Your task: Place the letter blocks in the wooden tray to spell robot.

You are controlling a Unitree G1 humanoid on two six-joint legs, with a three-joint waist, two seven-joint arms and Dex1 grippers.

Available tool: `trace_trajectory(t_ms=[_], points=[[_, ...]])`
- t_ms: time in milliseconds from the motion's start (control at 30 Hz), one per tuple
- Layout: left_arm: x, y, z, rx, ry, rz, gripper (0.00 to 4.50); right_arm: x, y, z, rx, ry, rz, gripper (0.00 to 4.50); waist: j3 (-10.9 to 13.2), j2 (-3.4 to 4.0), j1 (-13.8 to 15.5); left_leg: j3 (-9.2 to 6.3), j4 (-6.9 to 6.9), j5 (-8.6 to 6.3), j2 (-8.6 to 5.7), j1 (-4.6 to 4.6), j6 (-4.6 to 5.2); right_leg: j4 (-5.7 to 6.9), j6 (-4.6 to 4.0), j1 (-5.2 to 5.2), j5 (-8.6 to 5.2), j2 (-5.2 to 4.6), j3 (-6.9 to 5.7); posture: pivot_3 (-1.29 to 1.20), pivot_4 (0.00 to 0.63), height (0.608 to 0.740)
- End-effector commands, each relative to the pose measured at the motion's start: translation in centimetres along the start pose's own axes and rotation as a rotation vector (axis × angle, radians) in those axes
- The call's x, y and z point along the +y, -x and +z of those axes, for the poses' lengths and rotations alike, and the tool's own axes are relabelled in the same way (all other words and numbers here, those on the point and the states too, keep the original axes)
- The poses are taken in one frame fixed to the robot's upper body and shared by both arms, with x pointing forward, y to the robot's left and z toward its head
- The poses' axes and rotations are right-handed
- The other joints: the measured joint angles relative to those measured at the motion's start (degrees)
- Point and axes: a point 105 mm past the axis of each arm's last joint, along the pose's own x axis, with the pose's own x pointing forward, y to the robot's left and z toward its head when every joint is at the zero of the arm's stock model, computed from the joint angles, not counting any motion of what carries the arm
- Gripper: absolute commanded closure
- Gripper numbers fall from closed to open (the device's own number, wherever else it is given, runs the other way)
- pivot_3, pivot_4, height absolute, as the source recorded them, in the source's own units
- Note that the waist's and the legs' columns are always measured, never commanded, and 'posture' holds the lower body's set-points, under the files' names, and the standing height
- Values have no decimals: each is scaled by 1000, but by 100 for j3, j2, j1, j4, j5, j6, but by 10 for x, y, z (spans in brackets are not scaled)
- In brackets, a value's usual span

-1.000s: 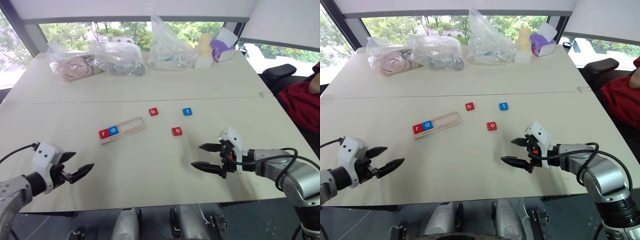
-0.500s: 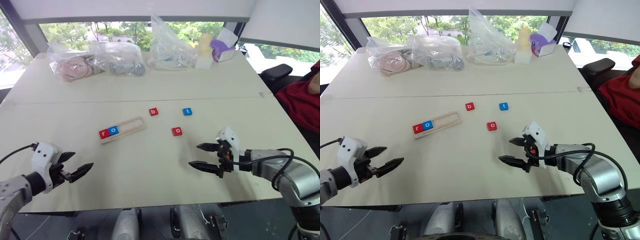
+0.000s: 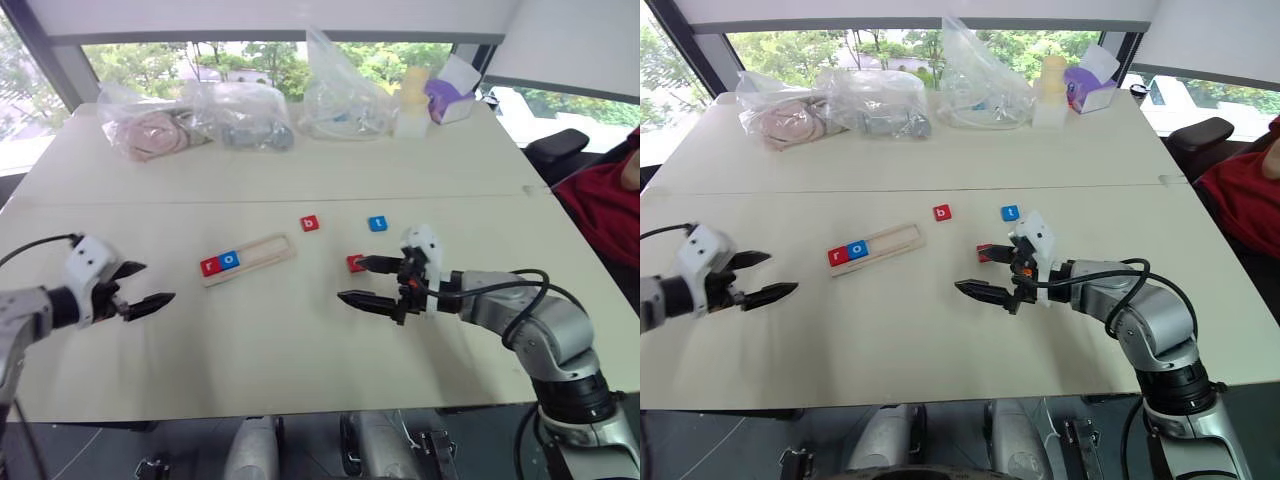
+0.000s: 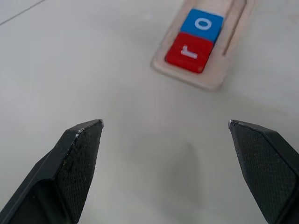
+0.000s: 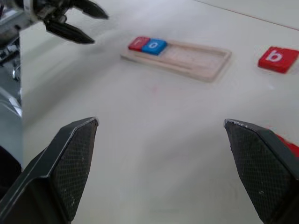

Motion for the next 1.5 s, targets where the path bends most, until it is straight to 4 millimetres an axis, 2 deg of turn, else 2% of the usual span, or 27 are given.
trace_trajectory(t_ms=[33, 167, 300, 467, 600, 633, 700, 733, 767, 967, 1067, 1200, 1333, 1500], points=[[1, -19, 3, 14, -66, -91, 0, 13, -20, 2, 26, 72, 10, 41, 0, -2, -10, 3, 1, 0, -4, -2, 0, 0, 14, -1, 8, -2, 1, 0, 150, 740], [-6, -41, 9, 5, -98, -180, 0, 30, -36, 11, -24, 76, 39, 41, 0, -2, -35, 6, 1, 0, -7, -3, 0, 3, 19, -4, 11, 3, 2, 0, 150, 740], [-18, -65, 9, 2, -118, -248, 0, 38, -43, 7, -18, 87, 42, 41, -1, -3, -20, 0, 5, 0, -3, 1, 1, 17, 20, -4, 11, 10, 0, 0, 150, 740], [-18, -81, 2, 30, -149, -249, 0, 36, -43, 5, -21, 89, 17, 41, -6, 2, 8, -4, 16, 1, -6, 4, 1, 24, 19, 4, 11, 8, -1, 0, 150, 740], [-27, -87, -7, 46, -138, -304, 0, 29, -41, 3, -18, 94, -14, 41, -25, 8, 5, -4, 25, 1, -8, 12, 1, 24, 20, 17, 10, 5, -1, 0, 150, 740], [-28, -87, -8, 47, -136, -316, 260, 28, -40, 3, -19, 95, -21, 3, -29, 8, 1, -4, 27, 1, -8, 13, 1, 25, 20, 19, 10, 5, -1, 0, 150, 740], [-29, -86, -11, 55, -141, -322, 822, 23, -36, 2, -19, 94, -42, 0, -42, 16, 0, -4, 27, 1, -8, 13, 2, 25, 20, 19, 10, 5, -1, 0, 150, 740], [-30, -86, -11, 55, -141, -327, 1287, 21, -34, 2, -19, 94, -54, 0, -44, 17, 2, -4, 27, 1, -8, 13, 2, 25, 20, 20, 10, 5, -1, 0, 150, 740], [-32, -86, -11, 56, -139, -334, 1379, 17, -31, 2, -18, 93, -70, 0, -45, 18, 2, -5, 27, 1, -8, 13, 2, 25, 21, 20, 10, 5, -1, 0, 150, 740], [-35, -85, 5, 12, -164, -358, 1379, -3, -12, 2, -23, 76, -160, 0, -50, 23, 0, -6, 26, 1, -8, 13, 2, 24, 22, 19, 9, 5, -1, 0, 150, 740], [-49, -84, 21, -20, -224, -436, 1379, -17, 4, 6, -42, 55, -223, 0, -50, 23, 2, -6, 26, 1, -10, 9, 1, 22, 23, 19, 8, 3, 0, 0, 150, 740], [-72, -80, 24, 27, -344, -584, 1379, -40, 31, 10, -56, 36, -329, 0, -50, 22, -4, -6, 24, 1, -11, 7, 1, 18, 24, 19, 8, 3, 1, 0, 150, 740], [-75, -86, 36, 19, -374, -622, 1379, -43, 42, 7, -37, 35, -355, 0, -50, 22, -14, -9, 22, 1, -10, 9, 2, 19, 23, 18, 7, 9, 1, 0, 150, 740], [-70, -99, 39, 33, -400, -606, 1379, -40, 42, 3, -31, 34, -366, 0, -49, 22, -15, -14, 24, 1, -6, 7, 2, 19, 23, 18, 7, 27, 7, 0, 150, 740]])
